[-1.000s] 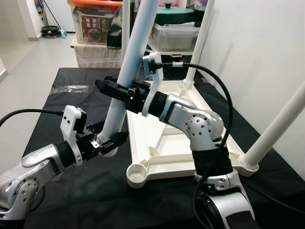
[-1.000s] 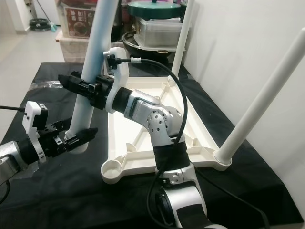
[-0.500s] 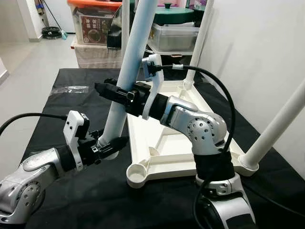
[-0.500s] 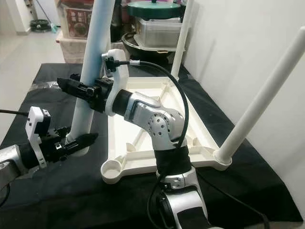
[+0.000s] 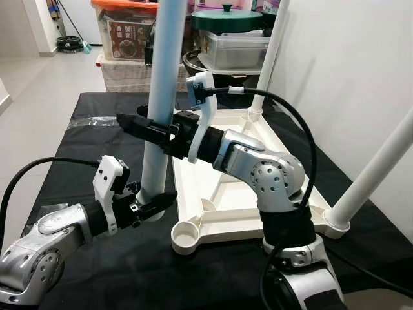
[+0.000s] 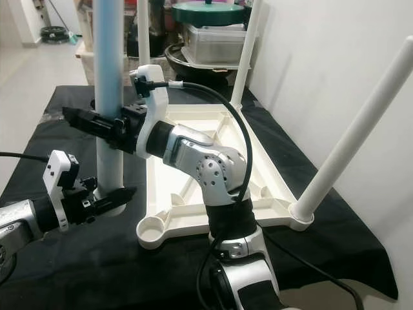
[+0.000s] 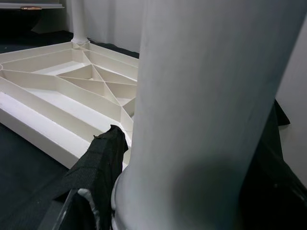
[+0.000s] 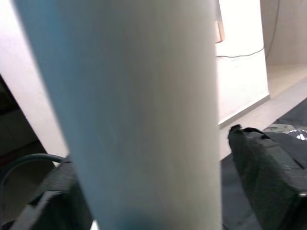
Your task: Building children table
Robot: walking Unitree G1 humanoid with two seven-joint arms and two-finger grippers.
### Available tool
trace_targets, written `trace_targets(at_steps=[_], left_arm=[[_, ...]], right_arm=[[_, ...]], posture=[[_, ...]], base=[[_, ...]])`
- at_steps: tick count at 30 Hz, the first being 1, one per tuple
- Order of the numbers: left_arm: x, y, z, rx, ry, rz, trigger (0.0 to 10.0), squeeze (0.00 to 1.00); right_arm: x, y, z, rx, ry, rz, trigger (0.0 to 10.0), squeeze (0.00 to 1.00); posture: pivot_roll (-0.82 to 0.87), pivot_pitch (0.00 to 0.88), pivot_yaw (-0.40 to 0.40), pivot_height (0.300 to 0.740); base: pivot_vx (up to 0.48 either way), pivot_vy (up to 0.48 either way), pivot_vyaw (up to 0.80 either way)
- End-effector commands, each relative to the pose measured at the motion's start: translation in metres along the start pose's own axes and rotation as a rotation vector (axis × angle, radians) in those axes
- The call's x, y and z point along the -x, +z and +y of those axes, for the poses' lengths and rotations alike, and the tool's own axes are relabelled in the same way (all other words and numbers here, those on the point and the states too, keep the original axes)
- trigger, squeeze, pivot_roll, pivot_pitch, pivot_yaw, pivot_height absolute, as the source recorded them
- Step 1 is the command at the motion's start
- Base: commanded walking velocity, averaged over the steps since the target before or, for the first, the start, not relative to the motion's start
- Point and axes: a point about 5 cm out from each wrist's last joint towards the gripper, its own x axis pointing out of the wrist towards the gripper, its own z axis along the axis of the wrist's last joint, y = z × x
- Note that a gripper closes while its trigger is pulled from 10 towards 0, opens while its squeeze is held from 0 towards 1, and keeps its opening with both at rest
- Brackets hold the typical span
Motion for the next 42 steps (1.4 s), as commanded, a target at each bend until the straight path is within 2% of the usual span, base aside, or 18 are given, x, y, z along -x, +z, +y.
trace_targets(at_steps=[1, 2, 7, 15, 16, 17, 18, 19, 20, 26, 33, 34, 39, 41, 42], left_arm=[[-0.003, -0.002, -0.004, -0.001, -0.027, -0.001, 10.0, 0.0], [-0.003, -0.002, -0.004, -0.001, -0.027, -0.001, 10.0, 0.0], [-0.008, 0.001, -0.006, -0.007, -0.046, -0.011, 10.0, 0.0], [-0.009, 0.002, -0.006, -0.013, -0.062, -0.006, 10.0, 0.0], [-0.009, 0.002, -0.006, -0.013, -0.064, -0.002, 10.0, 0.0], [-0.008, 0.001, -0.006, -0.013, -0.065, 0.0, 10.0, 0.0], [-0.008, 0.0, -0.006, -0.013, -0.065, 0.003, 10.0, 0.0], [-0.008, 0.0, -0.006, -0.013, -0.066, 0.004, 10.0, 0.0], [-0.008, 0.0, -0.006, -0.012, -0.067, 0.004, 10.0, 0.0], [-0.009, 0.0, -0.007, -0.024, -0.072, 0.007, 10.0, 0.0], [-0.01, 0.001, -0.007, -0.078, -0.075, -0.002, 10.0, 0.0], [-0.01, 0.002, -0.006, -0.078, -0.072, -0.016, 10.0, 1.0], [-0.006, 0.006, -0.001, -0.065, -0.029, -0.063, 10.0, 1.0], [0.0, 0.006, 0.007, -0.066, 0.069, -0.063, 10.0, 1.0], [0.0, 0.006, 0.007, -0.066, 0.069, -0.063, 10.0, 1.0]], right_arm=[[0.0, -0.005, 0.0, 0.003, -0.012, -0.009, 10.0, 0.0], [0.0, -0.005, 0.0, 0.003, -0.012, -0.009, 10.0, 0.0], [0.0, -0.04, 0.004, -0.063, -0.001, 0.028, 10.0, 0.0], [0.001, -0.05, 0.004, -0.066, -0.008, 0.029, 10.0, 0.0], [0.001, -0.049, 0.005, -0.062, -0.001, 0.021, 5.8, 0.0], [0.0, -0.048, 0.005, -0.06, 0.003, 0.014, 5.8, 0.0], [0.0, -0.048, 0.006, -0.057, 0.007, 0.008, 3.8, 0.0], [0.0, -0.047, 0.006, -0.056, 0.013, 0.001, 3.1, 0.0], [0.0, -0.046, 0.007, -0.053, 0.017, -0.007, 0.0, 0.0], [0.001, -0.043, 0.01, 0.017, 0.026, -0.065, 0.0, 0.0], [0.003, -0.044, 0.011, 0.021, 0.034, -0.068, 0.0, 0.0], [0.004, -0.044, 0.011, 0.023, 0.032, -0.07, 0.0, 0.0], [0.007, -0.041, 0.004, 0.061, -0.009, -0.086, 0.0, 0.0], [0.011, -0.032, -0.008, 0.108, -0.076, -0.105, 0.0, 0.0], [0.011, -0.032, -0.008, 0.108, -0.076, -0.105, 0.0, 0.0]], posture=[[0.05, 0.0, -0.073, 0.74], [0.05, 0.0, -0.073, 0.74], [0.05, 0.0, -0.071, 0.74], [0.05, 0.0, -0.066, 0.74], [0.05, 0.0, -0.065, 0.74], [0.05, 0.0, -0.065, 0.74], [0.05, 0.0, -0.065, 0.74], [0.05, 0.0, -0.065, 0.74], [0.06, 0.0, -0.066, 0.74], [0.05, 0.0, -0.063, 0.74], [0.05, 0.0, -0.059, 0.74], [0.05, 0.0, -0.059, 0.74], [0.05, 0.0, -0.061, 0.74], [0.05, 0.0, -0.065, 0.74], [0.05, 0.0, -0.065, 0.74]], base=[[0.0, 0.0, 0.0], [0.0, 0.0, 0.0], [0.0, 0.0, 0.0], [0.0, 0.0, 0.0], [0.0, 0.0, 0.0], [0.0, 0.0, 0.0], [0.0, 0.0, 0.0], [0.0, 0.0, 0.0], [0.0, 0.0, 0.0], [0.0, 0.0, 0.0], [0.0, 0.0, 0.0], [0.0, 0.0, 0.0], [0.0, 0.0, 0.0], [0.0, 0.0, 0.0], [0.0, 0.0, 0.0]])
